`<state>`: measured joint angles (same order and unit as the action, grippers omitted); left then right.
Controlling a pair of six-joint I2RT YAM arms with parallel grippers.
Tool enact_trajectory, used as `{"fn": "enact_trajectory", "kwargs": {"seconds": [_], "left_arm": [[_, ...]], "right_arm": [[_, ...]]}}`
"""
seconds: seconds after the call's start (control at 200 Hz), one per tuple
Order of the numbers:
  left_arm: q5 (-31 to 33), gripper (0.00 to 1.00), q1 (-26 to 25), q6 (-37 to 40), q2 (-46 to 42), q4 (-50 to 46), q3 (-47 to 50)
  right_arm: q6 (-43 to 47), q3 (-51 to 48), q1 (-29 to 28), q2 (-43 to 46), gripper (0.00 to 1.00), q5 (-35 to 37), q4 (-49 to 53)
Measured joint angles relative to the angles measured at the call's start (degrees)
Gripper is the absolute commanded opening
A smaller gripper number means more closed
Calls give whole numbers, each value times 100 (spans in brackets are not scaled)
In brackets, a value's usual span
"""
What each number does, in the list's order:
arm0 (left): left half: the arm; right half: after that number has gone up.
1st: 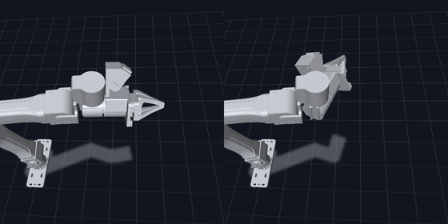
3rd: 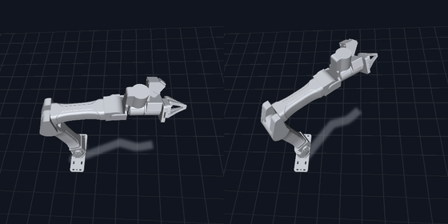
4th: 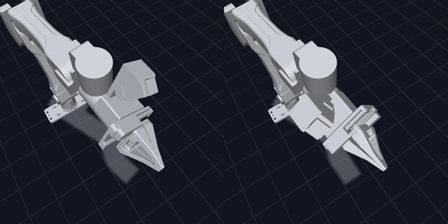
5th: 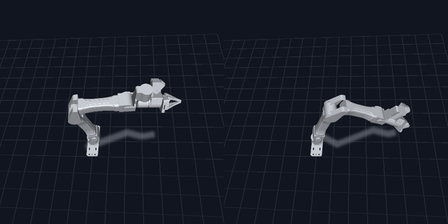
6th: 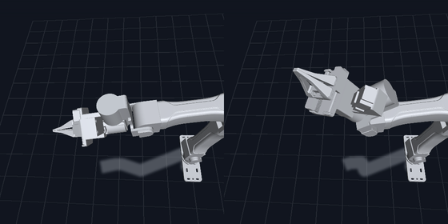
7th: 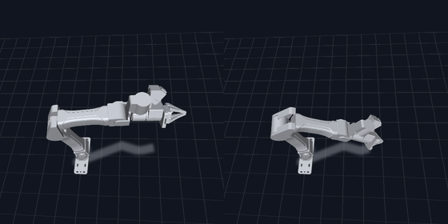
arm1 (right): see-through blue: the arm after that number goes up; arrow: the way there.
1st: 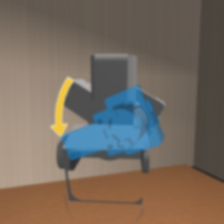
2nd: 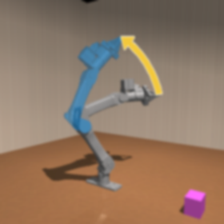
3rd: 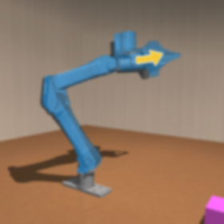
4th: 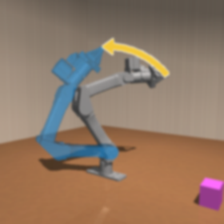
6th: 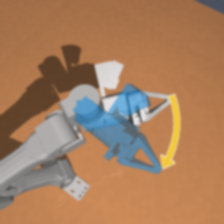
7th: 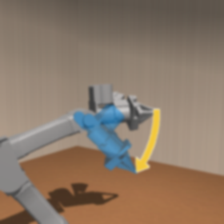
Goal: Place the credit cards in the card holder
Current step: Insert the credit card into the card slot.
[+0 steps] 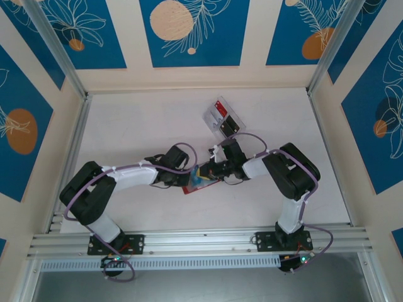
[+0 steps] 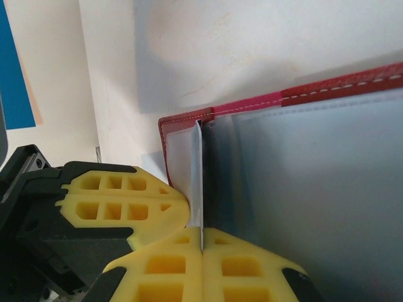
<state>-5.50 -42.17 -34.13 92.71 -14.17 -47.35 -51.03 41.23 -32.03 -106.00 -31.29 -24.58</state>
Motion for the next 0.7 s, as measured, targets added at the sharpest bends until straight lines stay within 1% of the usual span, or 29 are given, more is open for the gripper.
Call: {"fn": "enact_trajectory", "kwargs": {"seconds": [0.7], "left_arm": [[0, 0, -2, 0, 0, 15, 0]], "right_arm": [[310, -151, 0, 160, 0, 190, 330]]}}
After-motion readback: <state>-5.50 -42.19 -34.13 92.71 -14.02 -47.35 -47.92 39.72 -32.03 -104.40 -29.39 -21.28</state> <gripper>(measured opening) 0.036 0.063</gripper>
